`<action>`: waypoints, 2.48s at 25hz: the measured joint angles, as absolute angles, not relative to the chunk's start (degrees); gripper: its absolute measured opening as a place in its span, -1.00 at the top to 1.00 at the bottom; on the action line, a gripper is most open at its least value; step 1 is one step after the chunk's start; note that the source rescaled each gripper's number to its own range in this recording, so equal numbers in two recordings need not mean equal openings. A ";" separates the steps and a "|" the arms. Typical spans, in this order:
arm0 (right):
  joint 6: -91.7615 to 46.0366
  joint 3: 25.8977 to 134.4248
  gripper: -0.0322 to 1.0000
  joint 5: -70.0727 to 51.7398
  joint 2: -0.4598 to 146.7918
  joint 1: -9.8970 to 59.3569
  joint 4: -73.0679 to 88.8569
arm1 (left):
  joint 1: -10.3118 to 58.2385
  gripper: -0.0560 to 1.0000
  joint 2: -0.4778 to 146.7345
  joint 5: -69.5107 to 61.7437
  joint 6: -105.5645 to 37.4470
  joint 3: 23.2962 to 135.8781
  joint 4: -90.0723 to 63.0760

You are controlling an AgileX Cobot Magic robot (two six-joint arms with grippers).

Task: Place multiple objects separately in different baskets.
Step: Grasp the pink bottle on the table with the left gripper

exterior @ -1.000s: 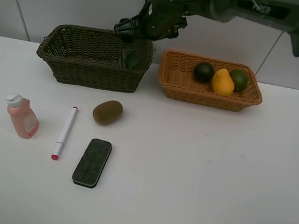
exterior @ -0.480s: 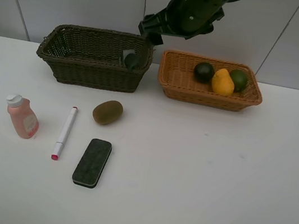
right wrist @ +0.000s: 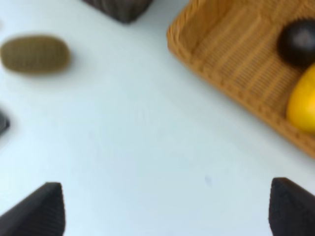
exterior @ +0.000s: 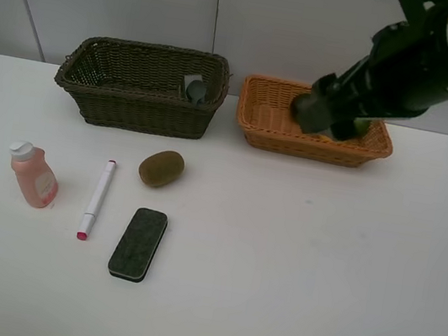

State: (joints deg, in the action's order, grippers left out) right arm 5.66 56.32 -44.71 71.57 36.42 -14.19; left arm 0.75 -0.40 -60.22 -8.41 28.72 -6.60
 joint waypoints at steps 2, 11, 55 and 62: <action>4.86 52.19 -1.00 -46.25 66.17 36.42 -13.09 | 0.75 -1.00 -0.40 -60.22 -8.41 28.72 -6.60; 3.48 39.38 -1.00 -53.86 40.06 36.42 -7.80 | 0.75 -1.00 -0.40 -60.22 -8.41 28.72 -6.60; -3.98 29.78 -1.00 -60.64 -0.17 7.80 1.52 | 0.75 -1.00 -0.40 -60.22 -8.41 28.72 -6.60; -3.98 29.78 -1.00 -60.64 -0.17 7.80 1.52 | 0.75 -1.00 -0.40 -60.22 -8.41 28.72 -6.60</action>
